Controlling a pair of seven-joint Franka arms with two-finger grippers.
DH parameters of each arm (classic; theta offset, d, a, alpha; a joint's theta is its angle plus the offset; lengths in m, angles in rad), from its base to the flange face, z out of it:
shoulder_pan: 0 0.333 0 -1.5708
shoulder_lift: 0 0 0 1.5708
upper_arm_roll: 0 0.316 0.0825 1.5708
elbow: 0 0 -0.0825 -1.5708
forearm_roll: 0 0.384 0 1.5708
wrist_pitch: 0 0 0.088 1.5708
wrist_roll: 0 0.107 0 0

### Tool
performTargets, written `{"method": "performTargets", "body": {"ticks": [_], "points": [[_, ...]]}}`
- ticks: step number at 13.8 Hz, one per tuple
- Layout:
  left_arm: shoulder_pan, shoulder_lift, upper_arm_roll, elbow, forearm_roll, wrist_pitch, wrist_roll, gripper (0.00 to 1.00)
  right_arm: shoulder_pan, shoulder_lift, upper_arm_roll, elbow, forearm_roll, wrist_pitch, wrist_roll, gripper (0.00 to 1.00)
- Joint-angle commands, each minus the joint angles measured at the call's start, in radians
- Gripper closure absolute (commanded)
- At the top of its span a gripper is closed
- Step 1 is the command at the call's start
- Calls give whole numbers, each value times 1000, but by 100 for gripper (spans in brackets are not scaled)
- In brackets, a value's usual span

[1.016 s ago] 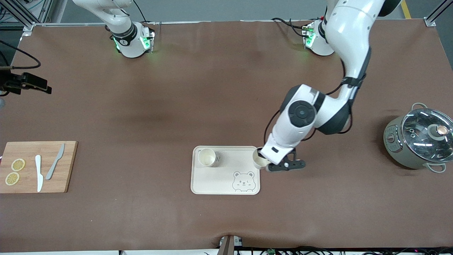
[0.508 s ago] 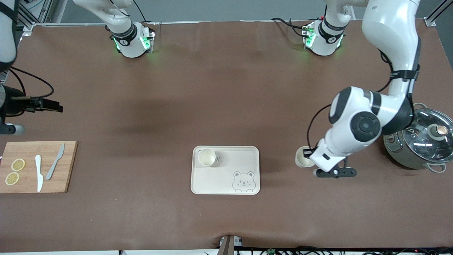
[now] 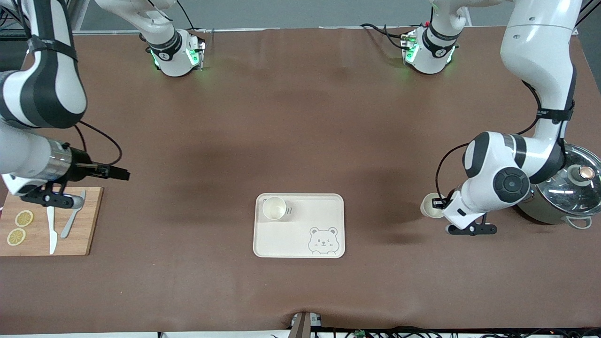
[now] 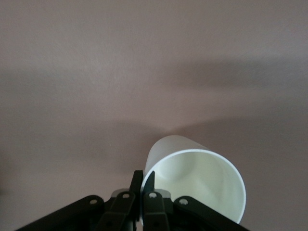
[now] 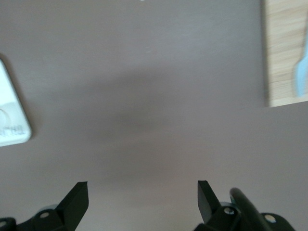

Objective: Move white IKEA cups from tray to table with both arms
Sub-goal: 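Set the cup beside the pot while the right gripper reaches out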

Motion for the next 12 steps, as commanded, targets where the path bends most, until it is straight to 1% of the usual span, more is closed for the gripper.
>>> {"method": "performTargets", "body": {"ticks": [1, 2, 3, 4, 5, 6, 7, 10, 12], "points": [[31, -23, -12, -95, 33, 72, -10, 100, -1, 31, -8, -4, 29, 21, 25, 0], [31, -23, -12, -97, 31, 72, -10, 100, 4, 36, -8, -4, 27, 21, 38, 0], [29, -23, -12, -97, 31, 72, -10, 100, 25, 49, -8, -10, 44, 35, 66, 0], [31, -24, -12, -97, 31, 69, -10, 91, 62, 57, -8, -10, 48, 74, 148, 0], [31, -27, -12, -97, 31, 68, -10, 72, 105, 68, -8, -10, 49, 110, 254, 0], [31, -32, -12, -97, 31, 65, -11, 29, 138, 85, -8, -10, 49, 146, 326, 0], [31, -39, -12, -93, 31, 63, -8, 0, 166, 99, -8, -10, 49, 185, 369, 0], [34, -87, -12, -59, 30, 8, -11, 0, 241, 145, -5, -10, 50, 284, 506, 0], [35, -124, -11, 2, 30, -81, -11, 0, 290, 181, -2, -7, 50, 358, 601, 0]]}}
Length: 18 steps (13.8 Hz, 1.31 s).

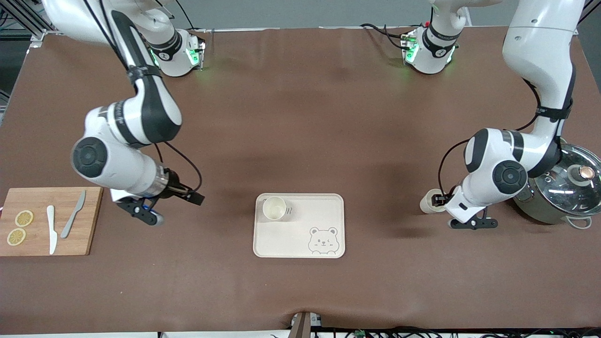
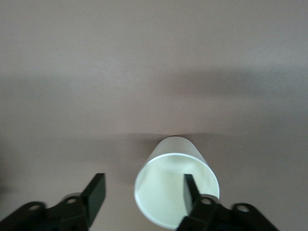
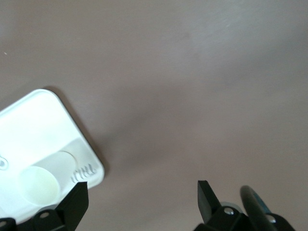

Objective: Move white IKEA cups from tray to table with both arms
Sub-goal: 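Set the cup beside the pot while the right gripper reaches out, then lower the right gripper onto the other cup while the left gripper withdraws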

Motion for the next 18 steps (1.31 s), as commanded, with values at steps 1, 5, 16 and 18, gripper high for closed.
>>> {"method": "performTargets", "body": {"ticks": [1, 5, 16, 18], "points": [[10, -69, -5, 79, 26, -139, -10, 0, 47, 47, -5, 8, 7, 82, 114, 0], [19, -84, -5, 277, 29, -347, -4, 0, 107, 127, 4, 25, 8, 188, 214, 0], [35, -317, -7, 306, 14, -541, 3, 0, 221, 259, 25, 78, -4, 254, 441, 28], [35, -351, -11, 306, 11, -588, 6, 0, 219, 271, 25, 83, 1, 303, 444, 62]]}}
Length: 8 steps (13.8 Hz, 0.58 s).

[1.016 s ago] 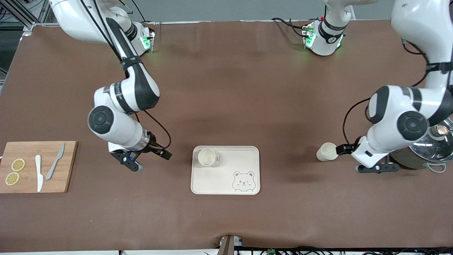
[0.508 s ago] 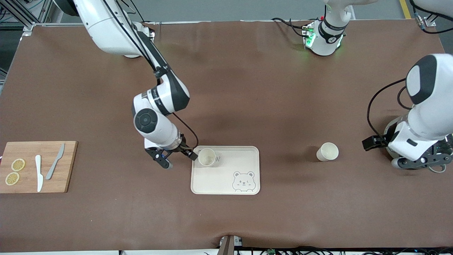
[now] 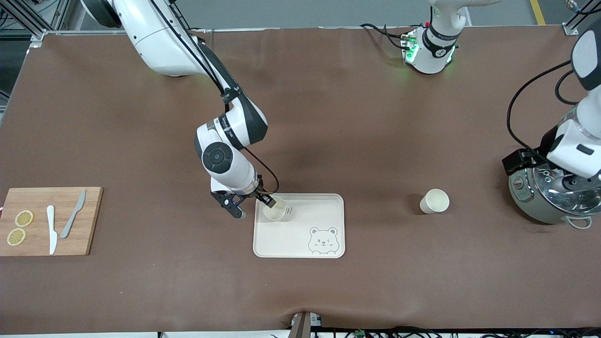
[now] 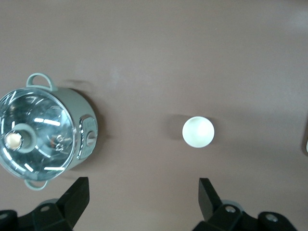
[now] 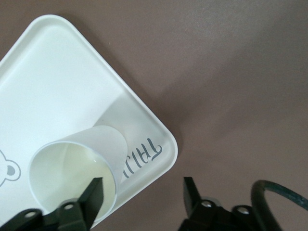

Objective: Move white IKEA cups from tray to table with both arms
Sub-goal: 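Grasp the cup with the right gripper and carry it toward the board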

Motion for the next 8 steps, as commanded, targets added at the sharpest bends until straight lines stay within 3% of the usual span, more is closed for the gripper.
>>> {"method": "performTargets", "body": {"ticks": [1, 2, 4, 8], "points": [[6, -57, -15, -10, 8, -59, 8, 0, -4, 36, 0, 35, 2, 44, 21, 69], [6, -71, -16, -10, 10, -67, 8, 0, -4, 40, 0, 44, 2, 45, 21, 84], [6, -98, -16, -11, 8, -79, 15, 0, -6, 50, 0, 61, 5, 45, 33, 100], [6, -138, -16, -14, -22, -122, 71, 0, -12, 44, 0, 98, 12, 29, 50, 100]]}}
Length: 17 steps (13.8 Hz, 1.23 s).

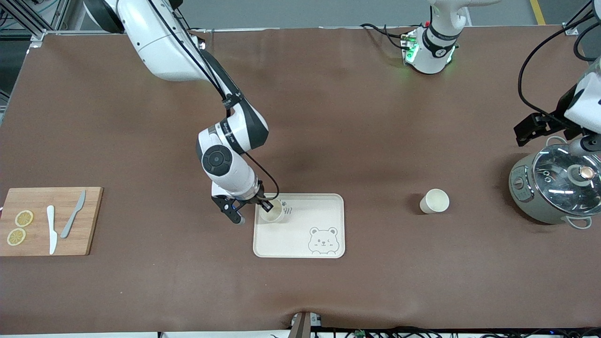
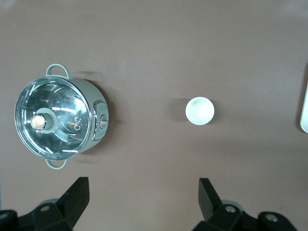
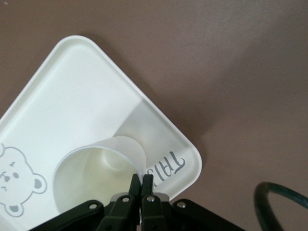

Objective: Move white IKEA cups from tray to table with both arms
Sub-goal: 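Grasp the cup with the right gripper and carry it toward the board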

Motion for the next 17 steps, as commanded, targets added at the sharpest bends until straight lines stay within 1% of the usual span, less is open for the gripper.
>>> {"method": "performTargets", "body": {"ticks": [1, 3, 4, 5, 7, 8, 11, 12, 15, 17], "points": [[6, -54, -1, -21, -62, -29, 24, 0, -17, 2, 4, 56, 15, -48, 13, 100], [-23, -117, 32, -91, -101, -20, 24, 0, -34, -21, -1, 75, 14, -147, 7, 100], [-59, -132, 61, -118, -104, -18, 24, 0, -51, -37, -2, 65, 6, -166, -30, 100], [-86, -155, 86, -136, -104, -18, 24, 0, -80, -67, -2, 35, 7, -199, -95, 100], [-93, -178, 92, -168, -104, -18, 24, 0, -147, -138, -1, -24, 9, -278, -246, 100], [-101, -177, 89, -169, -106, -18, 24, 0, -172, -165, -1, -53, 9, -298, -292, 100], [-100, -171, 80, -158, -112, -20, 24, 0, -270, -257, -1, -179, 9, -312, -482, 100], [-100, -168, 82, -158, -132, -20, 24, 0, -292, -287, -2, -222, 9, -312, -542, 100], [-98, -166, 82, -158, -146, -20, 30, 0, -406, -342, -4, -347, 6, -304, -761, 100], [-98, -166, 82, -158, -146, -18, 35, 0, -497, -362, -7, -407, 0, -298, -925, 100]]}}
